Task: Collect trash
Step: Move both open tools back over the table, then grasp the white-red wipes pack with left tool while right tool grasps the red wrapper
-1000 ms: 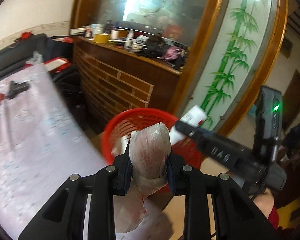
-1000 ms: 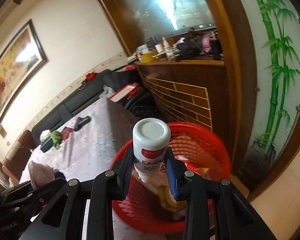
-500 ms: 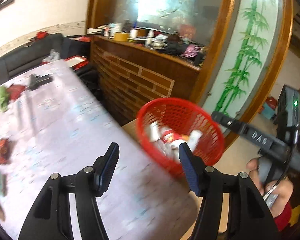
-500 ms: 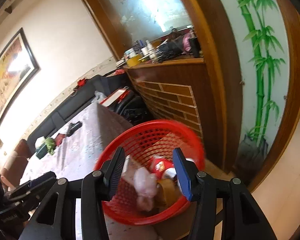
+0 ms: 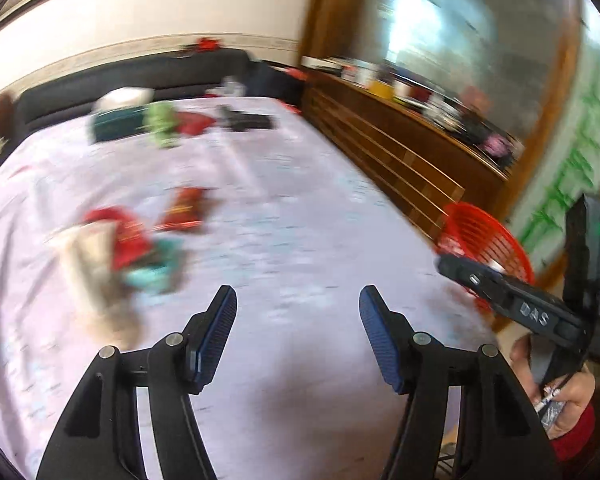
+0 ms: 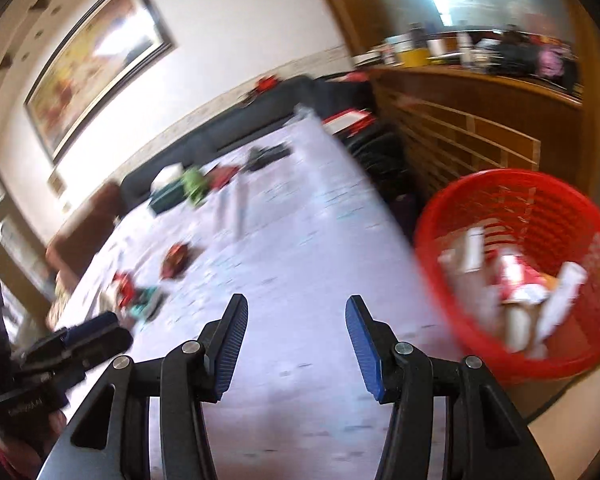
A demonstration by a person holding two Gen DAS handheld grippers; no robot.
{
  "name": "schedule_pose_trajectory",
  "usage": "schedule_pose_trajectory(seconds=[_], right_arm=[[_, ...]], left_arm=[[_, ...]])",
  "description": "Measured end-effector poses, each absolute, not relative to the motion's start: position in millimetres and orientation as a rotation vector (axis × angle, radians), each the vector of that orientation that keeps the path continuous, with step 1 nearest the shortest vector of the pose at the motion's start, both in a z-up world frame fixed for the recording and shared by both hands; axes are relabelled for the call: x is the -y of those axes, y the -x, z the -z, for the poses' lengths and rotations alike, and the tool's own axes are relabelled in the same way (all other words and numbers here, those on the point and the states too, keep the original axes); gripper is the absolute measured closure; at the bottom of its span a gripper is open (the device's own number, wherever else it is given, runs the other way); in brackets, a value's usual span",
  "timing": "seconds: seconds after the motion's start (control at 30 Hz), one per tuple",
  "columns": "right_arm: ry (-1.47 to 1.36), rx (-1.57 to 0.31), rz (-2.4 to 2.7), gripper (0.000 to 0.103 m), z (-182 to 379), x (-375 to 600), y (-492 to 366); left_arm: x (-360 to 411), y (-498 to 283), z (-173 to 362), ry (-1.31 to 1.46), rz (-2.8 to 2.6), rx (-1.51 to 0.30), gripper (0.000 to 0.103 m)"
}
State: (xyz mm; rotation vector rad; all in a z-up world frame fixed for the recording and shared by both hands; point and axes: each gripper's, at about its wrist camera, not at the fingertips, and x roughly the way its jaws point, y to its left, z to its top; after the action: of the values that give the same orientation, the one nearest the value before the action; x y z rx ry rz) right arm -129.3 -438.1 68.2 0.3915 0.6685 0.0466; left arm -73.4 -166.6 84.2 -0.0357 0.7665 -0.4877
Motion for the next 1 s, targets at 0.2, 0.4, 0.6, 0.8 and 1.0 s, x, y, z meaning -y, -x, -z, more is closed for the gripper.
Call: schedule_pose_trajectory(seconds=[0.2, 0.4, 0.6, 0.8, 1.0], right_arm=[[-0.335, -0.714, -0.129, 0.047, -59.2, 389.3, 112.0], [-0.288, -0.739, -0.168, 0.047, -58.8, 359.2, 106.5], [-0.256, -0.741, -0.186, 0.047, -63.2, 349.1, 110.1], [-0.244, -0.747, -0.251, 0.047, -68.0, 336.7, 101.6], [-0.203, -0.751, -0.324, 0.047, -78.3, 304.3, 76.4]], left_arm=[[80.4, 48.9, -70.7, 0.108, 0.211, -0.781, 0.036], [53.2, 3.6, -37.3, 0.144, 0.127, -0.861, 0.036], [56.3, -22.7, -12.6, 0.187, 0.157, -0.923, 0.037], [50.3, -23.1, -8.1, 0.231, 0.193, -0.911, 0.062], [37.2, -10.1, -16.3, 0.233, 0.197, -0.855, 0.065]])
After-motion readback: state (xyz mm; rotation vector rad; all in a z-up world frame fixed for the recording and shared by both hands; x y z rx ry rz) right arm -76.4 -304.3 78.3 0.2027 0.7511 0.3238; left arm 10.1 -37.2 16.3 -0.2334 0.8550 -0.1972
